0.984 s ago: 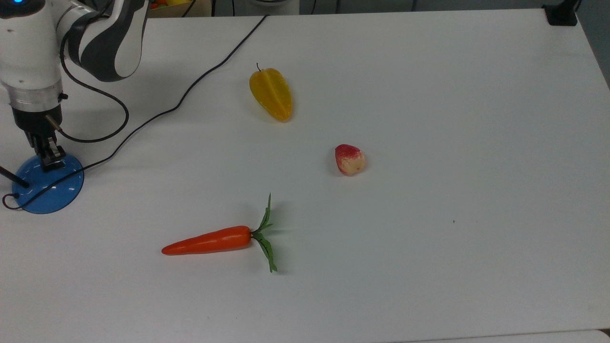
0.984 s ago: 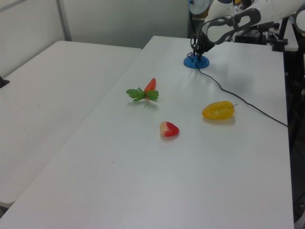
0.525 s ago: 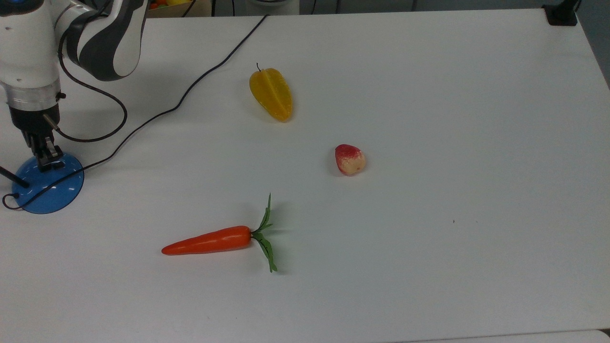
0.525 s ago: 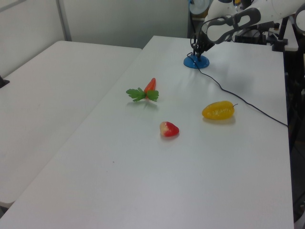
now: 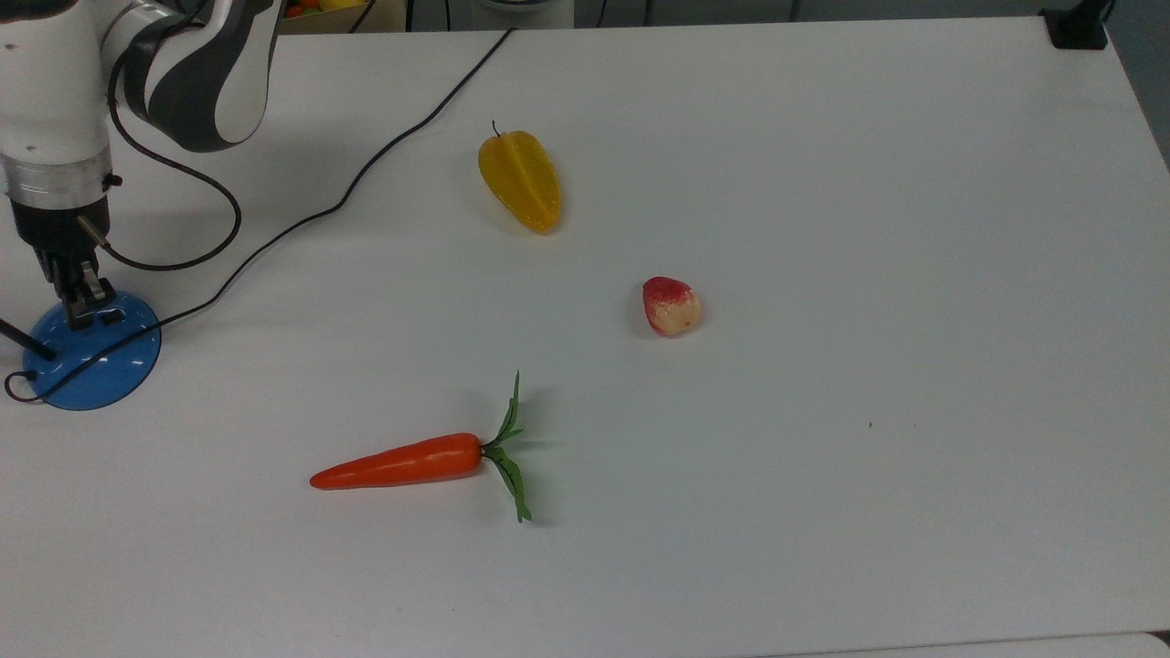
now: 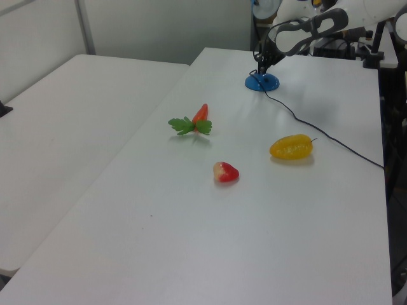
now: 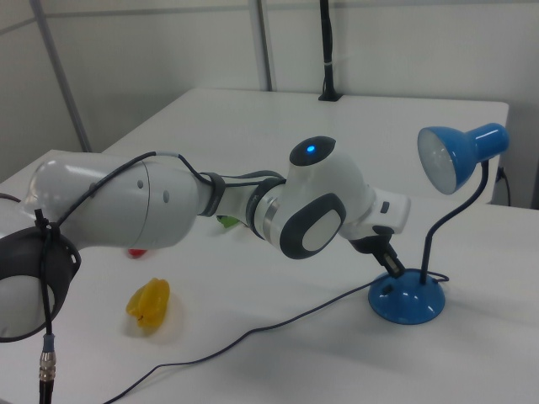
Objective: Turn on desk lamp
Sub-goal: 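Press down on the switch on the lamp base with the gripper fingers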
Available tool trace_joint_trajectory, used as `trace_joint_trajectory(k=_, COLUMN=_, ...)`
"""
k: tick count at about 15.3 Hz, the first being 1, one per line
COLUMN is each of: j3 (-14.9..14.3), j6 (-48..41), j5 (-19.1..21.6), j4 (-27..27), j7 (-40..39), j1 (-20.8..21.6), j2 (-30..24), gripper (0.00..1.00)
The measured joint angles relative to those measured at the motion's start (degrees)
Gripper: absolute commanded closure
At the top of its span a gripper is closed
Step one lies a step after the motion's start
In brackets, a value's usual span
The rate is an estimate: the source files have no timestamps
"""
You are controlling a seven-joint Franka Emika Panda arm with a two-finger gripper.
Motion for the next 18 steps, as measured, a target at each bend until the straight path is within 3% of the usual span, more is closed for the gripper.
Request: trace_joint_trajectory(k=18, j3=0.4, j6=-3.4, j5=-0.2, j4=-0.2, j7=-0.3, j1=0.5, j2=0.1, gripper=1.00)
